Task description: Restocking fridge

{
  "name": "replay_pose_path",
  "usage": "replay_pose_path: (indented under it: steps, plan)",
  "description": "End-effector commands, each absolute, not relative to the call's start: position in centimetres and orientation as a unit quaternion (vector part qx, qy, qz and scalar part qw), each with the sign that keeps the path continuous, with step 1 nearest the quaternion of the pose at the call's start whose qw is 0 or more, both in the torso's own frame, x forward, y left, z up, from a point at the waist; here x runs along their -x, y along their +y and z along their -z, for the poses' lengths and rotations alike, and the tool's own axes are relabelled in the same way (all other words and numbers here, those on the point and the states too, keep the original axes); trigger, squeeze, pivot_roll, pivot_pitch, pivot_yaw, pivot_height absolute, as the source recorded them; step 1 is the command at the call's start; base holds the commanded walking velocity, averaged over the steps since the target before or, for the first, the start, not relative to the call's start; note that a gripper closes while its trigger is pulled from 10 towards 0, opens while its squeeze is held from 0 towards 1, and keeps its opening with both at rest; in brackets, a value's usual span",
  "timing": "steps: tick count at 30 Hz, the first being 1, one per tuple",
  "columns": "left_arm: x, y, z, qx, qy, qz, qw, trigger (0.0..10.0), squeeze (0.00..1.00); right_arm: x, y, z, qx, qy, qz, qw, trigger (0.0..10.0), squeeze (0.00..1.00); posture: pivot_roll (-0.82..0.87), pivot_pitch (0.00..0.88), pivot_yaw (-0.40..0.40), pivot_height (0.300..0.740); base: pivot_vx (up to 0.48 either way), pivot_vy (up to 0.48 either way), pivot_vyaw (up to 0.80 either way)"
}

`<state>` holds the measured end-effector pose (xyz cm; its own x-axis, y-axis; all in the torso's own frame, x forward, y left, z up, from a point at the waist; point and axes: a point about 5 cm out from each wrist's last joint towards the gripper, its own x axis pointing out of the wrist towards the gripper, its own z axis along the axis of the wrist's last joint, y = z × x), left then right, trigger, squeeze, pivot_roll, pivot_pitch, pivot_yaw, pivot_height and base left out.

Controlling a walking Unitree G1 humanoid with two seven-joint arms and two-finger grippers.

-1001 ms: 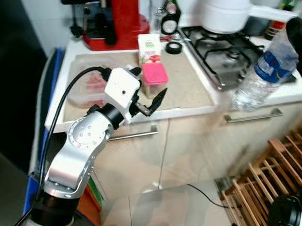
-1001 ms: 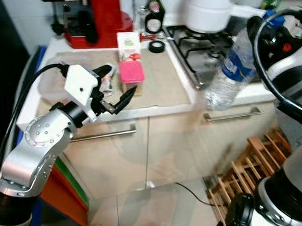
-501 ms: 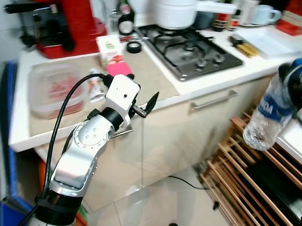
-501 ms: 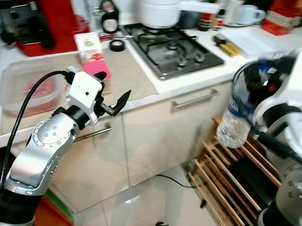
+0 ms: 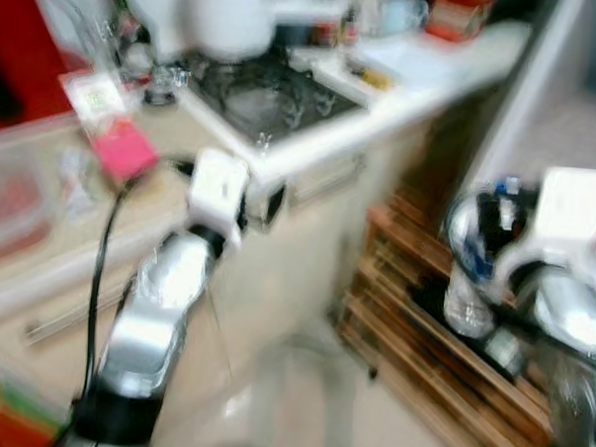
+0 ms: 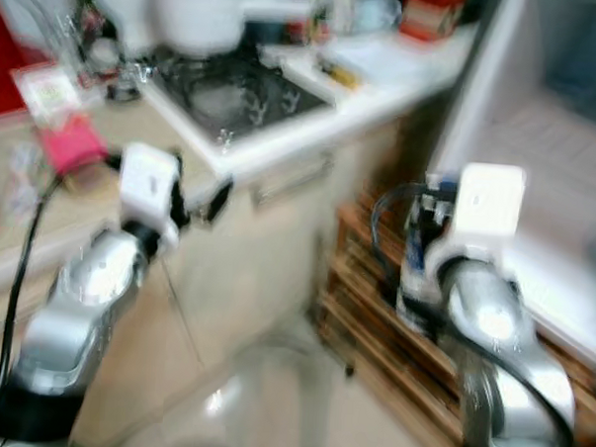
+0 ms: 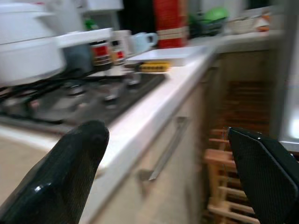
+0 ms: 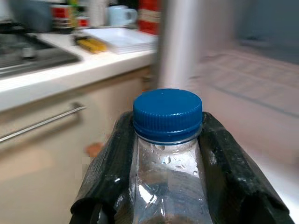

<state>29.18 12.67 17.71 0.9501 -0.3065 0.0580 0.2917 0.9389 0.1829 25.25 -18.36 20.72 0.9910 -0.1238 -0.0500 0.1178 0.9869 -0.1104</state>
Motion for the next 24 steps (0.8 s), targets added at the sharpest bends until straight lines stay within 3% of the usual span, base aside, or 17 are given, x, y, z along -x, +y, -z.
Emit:
replay_pose_path:
  steps: [1,5,12,18,24]
  plan:
    - [-28.9,12.6,-17.8,-0.086,-0.04,0.148,0.984,10.0,0.0,-25.4,-18.8,-21.0,0.066,0.011,0.079,0.995,10.0,0.0,-0.06,0.0,-0.009,0.74,0.0,0.0,-0.75]
    - [-28.8,13.4,-16.5,-0.097,0.014,0.123,0.988,10.0,0.0,-25.3,-19.2,-19.8,0.07,0.017,0.101,0.992,10.0,0.0,-0.05,0.0,-0.022,0.74,0.0,0.0,-0.75]
    - [-28.2,13.3,-16.6,-0.075,0.005,0.149,0.986,10.0,0.0,-25.1,-19.1,-18.8,0.085,0.009,0.108,0.99,10.0,0.0,-0.04,0.0,-0.03,0.74,0.0,0.0,-0.75]
    - [-28.5,13.7,-16.8,-0.073,-0.003,0.115,0.991,10.0,0.0,-25.2,-18.6,-18.8,0.084,-0.009,0.091,0.992,10.0,0.0,-0.04,0.0,-0.026,0.74,0.0,0.0,-0.72]
    - [-28.6,13.5,-17.0,-0.063,-0.003,0.119,0.991,10.0,0.0,-24.8,-17.7,-18.0,0.064,-0.004,0.048,0.997,10.0,0.0,-0.05,0.0,-0.019,0.74,0.0,-0.48,0.0]
